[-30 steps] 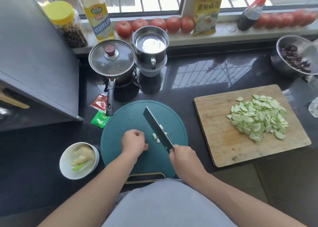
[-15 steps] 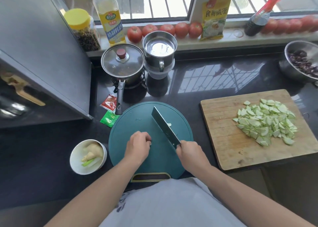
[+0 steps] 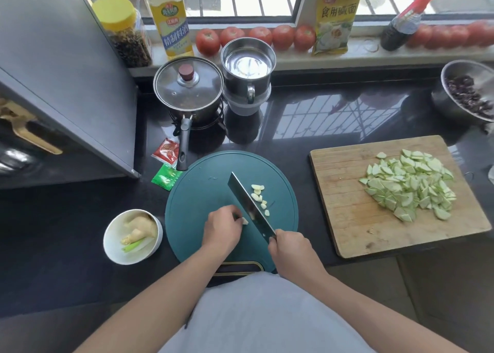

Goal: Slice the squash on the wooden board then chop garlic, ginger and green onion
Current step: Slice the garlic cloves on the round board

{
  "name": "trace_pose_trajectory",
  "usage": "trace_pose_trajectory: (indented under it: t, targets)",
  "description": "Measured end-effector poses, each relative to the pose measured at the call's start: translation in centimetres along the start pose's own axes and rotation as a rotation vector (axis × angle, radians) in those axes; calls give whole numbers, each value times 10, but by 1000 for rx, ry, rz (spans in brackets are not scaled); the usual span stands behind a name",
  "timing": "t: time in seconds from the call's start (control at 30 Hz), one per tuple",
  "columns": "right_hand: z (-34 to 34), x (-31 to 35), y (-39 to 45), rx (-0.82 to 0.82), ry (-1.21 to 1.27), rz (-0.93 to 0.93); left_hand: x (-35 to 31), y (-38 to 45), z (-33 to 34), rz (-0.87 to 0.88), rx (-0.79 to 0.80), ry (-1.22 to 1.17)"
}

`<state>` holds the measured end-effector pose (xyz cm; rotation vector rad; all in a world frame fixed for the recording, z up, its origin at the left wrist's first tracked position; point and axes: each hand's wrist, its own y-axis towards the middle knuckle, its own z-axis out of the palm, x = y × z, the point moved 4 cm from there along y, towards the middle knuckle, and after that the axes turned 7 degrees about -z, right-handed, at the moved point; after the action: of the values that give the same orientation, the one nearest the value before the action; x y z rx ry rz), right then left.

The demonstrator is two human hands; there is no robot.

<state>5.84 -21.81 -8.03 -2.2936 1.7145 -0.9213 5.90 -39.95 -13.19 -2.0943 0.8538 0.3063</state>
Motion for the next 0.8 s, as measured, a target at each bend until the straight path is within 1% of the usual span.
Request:
trace_pose_trajectory:
  t: [0.07, 0.1, 0.2, 0.27, 0.4, 0.57, 0.67, 0.8]
  targets:
    - [0, 1, 1, -4, -4, -1, 0, -1, 3, -47, -26, -1]
    - [0, 1, 1, -3, -4, 0, 1, -2, 4, -83, -27, -41]
    - [1, 0, 0, -1, -9, -1, 5, -3, 13, -229, -1, -312]
    - [2, -2, -2, 2, -21, -5, 7, 0, 16, -273, -1, -405]
    - [11, 1, 1, 53, -57, -13, 9, 0, 19, -265, -2, -407]
    - [-1, 23, 24, -21, -42, -92, 9, -2, 19, -231, -16, -391]
    - [-7, 18, 13, -48, -65, -105, 10, -4, 18, -237, -33, -410]
    - [1, 4, -6, 36, -142, -86, 9, -4, 17, -234, -34, -387]
